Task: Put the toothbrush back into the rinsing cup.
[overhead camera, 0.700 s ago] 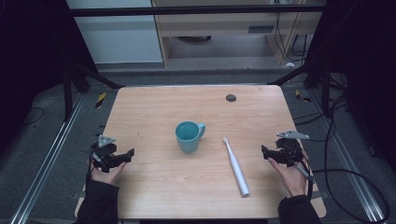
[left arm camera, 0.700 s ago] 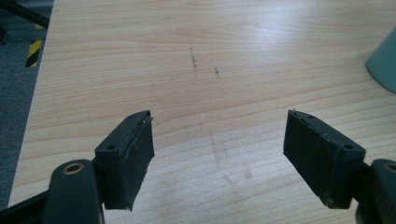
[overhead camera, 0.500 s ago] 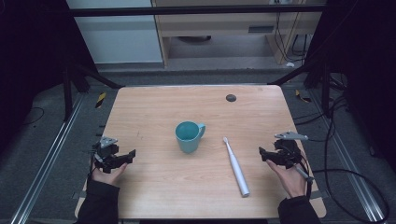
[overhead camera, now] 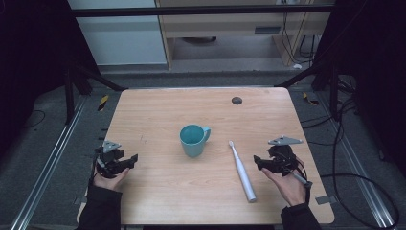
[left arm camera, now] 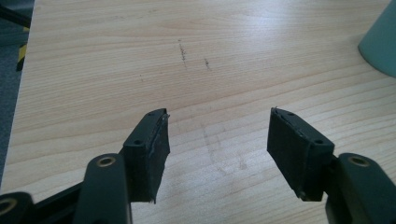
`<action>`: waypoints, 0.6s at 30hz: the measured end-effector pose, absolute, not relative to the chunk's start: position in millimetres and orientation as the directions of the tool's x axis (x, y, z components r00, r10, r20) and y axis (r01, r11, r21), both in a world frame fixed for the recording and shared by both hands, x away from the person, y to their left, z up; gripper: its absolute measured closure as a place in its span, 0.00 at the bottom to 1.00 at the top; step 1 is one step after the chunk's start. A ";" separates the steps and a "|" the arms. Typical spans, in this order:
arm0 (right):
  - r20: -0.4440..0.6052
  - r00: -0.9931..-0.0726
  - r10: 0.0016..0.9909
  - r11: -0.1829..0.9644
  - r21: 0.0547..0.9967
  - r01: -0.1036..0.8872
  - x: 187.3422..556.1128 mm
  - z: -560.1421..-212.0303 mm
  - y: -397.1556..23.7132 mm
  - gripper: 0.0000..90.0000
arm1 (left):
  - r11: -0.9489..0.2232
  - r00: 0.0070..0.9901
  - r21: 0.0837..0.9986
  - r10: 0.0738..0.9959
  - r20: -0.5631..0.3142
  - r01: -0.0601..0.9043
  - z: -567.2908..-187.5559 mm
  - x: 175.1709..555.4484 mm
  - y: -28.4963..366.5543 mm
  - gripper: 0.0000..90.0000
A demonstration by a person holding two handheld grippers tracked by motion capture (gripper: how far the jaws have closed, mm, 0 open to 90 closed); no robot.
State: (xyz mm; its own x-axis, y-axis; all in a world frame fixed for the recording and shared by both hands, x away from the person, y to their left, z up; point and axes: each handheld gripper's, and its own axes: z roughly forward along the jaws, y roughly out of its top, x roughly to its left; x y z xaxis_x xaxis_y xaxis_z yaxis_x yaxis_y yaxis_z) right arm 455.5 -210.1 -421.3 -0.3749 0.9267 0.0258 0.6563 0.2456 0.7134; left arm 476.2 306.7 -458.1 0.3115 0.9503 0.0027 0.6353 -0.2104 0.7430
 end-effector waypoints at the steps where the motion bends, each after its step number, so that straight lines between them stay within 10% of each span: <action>1: 0.030 -0.380 0.925 0.248 0.710 0.659 455.2 -421.2 -208.0 0.38 | -0.217 0.311 0.741 0.950 0.011 0.636 -458.3 476.5 306.5 0.44; 18: 0.074 -0.450 0.890 0.323 0.594 0.736 453.9 -427.6 -179.4 0.48 | -0.255 0.307 0.724 0.950 0.063 0.640 -458.9 476.5 302.8 0.50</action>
